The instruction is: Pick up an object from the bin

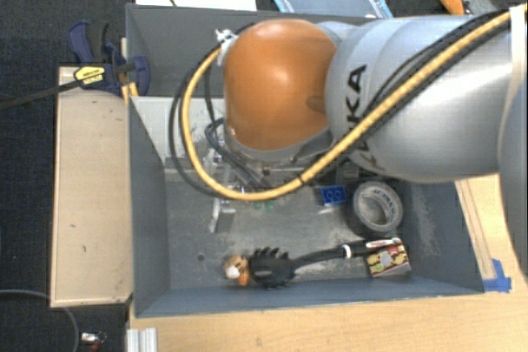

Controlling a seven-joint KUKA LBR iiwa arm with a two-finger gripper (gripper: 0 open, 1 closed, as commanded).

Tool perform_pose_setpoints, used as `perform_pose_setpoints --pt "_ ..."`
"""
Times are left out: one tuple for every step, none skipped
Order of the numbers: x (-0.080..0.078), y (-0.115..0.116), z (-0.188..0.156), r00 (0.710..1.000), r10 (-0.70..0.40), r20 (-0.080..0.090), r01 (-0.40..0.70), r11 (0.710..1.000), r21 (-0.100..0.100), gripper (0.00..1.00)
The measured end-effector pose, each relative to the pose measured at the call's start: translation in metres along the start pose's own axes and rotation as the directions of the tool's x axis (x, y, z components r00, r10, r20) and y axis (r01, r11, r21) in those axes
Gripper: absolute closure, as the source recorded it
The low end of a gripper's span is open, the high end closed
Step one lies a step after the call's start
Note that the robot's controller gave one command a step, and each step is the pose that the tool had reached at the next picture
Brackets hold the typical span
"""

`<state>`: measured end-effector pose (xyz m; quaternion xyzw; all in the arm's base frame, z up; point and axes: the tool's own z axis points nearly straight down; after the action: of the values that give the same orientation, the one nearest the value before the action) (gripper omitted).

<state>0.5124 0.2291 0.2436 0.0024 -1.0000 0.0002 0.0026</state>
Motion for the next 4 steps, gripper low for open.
perform_pose_setpoints --pt "-0.002 -0.002 -0.004 1.0 0.006 0.008 -0.006 1.0 -0.002 0.0" --pt "0.011 -0.027 0.065 0.985 -0.172 0.01 0.172 0.985 -0.001 0.0" --pt "0.035 -0.047 0.084 0.934 -0.357 0.014 0.357 0.934 0.001 0.0" --pt "0.033 -0.064 0.126 0.77 -0.637 0.007 0.637 0.771 0.004 0.0"
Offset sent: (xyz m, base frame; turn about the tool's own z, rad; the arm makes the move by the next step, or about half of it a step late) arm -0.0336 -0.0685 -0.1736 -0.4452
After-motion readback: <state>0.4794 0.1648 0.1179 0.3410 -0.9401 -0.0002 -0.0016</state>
